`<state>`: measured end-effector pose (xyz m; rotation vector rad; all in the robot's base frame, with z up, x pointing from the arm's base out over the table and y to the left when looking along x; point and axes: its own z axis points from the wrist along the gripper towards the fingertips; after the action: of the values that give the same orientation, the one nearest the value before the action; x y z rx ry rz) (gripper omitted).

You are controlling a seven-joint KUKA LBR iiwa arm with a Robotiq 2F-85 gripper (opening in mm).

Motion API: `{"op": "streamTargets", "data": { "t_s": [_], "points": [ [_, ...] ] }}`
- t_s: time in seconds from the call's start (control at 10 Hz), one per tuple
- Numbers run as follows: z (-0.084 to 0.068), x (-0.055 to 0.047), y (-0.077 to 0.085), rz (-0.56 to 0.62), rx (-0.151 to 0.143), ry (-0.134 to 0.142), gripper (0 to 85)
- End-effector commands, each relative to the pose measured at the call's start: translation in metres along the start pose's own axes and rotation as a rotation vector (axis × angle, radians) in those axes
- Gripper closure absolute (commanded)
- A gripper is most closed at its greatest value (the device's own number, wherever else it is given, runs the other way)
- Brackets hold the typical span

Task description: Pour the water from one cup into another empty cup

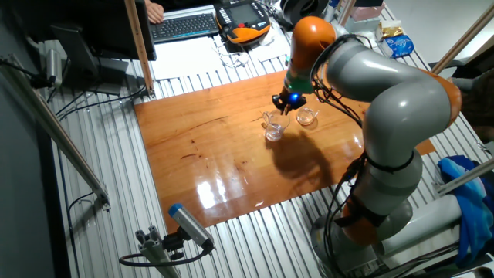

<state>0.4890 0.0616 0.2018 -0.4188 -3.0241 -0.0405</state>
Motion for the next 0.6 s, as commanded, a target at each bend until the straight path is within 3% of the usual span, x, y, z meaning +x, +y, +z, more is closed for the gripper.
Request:
{"op": "streamTargets", "data": {
  "t_s": [0.0, 0.1, 0.2, 0.3, 0.4, 0.5],
  "points": [
    [-0.002, 0.001, -0.005, -0.280, 0.041, 0.016, 85.0],
    [-0.003, 0.001, -0.017, -0.404, 0.063, 0.011, 85.0],
    [-0.005, 0.000, -0.027, -0.471, 0.026, 0.029, 85.0],
    [-0.005, 0.000, -0.031, -0.492, -0.022, 0.072, 85.0],
    [-0.005, 0.002, -0.029, -0.507, -0.028, 0.086, 85.0],
    [-0.005, 0.005, -0.024, -0.501, -0.033, 0.076, 85.0]
  ]
}}
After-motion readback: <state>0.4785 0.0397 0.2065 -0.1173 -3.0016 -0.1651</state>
